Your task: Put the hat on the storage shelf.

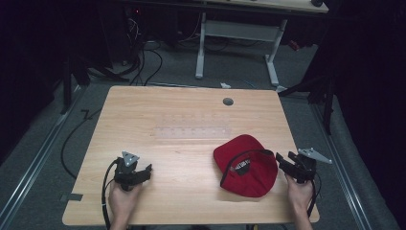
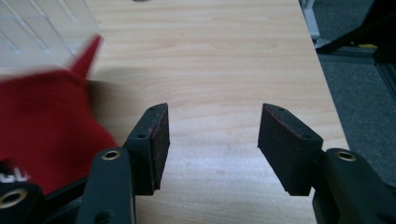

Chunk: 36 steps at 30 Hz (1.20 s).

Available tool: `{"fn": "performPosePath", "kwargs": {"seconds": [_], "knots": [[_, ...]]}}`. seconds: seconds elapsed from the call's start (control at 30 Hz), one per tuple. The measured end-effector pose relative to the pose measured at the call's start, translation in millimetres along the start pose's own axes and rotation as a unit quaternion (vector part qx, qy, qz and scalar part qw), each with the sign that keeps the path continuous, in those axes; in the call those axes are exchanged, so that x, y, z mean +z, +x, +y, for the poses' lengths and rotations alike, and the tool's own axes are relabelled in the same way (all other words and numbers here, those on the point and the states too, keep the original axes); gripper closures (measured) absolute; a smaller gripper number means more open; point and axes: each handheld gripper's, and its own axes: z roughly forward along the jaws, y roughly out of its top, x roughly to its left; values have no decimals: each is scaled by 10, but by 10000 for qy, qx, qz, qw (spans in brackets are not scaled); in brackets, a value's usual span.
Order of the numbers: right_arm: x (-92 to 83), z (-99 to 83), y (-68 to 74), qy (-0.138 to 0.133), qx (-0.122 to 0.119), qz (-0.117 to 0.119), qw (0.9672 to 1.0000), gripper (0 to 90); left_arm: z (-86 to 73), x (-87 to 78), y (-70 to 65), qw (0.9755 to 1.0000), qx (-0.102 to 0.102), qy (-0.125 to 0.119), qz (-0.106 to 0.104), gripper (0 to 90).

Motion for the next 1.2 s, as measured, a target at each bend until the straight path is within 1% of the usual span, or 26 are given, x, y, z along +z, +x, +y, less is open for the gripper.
{"fn": "performPosePath", "kwargs": {"seconds": [0.03,0.23,0.43,0.53,0.73,0.8,1.0,1.07,1.17,1.2], "knots": [[0,0,0,0,0,0,10000,437,0,0,0,10000,2,2,-1,293],[-135,78,50,-224,27,193,9996,441,-1,-1,-1,10000,6,5,-11,291],[-253,122,94,-463,55,510,9976,424,-1,-1,-2,10000,4,4,-11,290],[-269,135,138,-507,-11,659,9965,408,-1,0,-2,10000,2,3,-10,291],[-155,129,242,-299,-147,971,9947,373,-1,0,-2,10000,4,3,-10,290],[-94,119,275,-187,-207,1006,9945,363,-2,0,-2,10000,2,2,-10,290],[100,84,329,84,-195,1134,9933,353,-2,0,-2,10000,2,1,-9,290],[161,68,335,148,-198,1203,9924,354,-1,0,-2,10000,2,4,-8,290],[247,39,332,302,-141,1251,9916,362,-1,1,-3,10000,1,3,-5,290],[276,26,321,325,-96,1311,9908,367,-1,1,-3,10000,4,5,-4,290]]}}
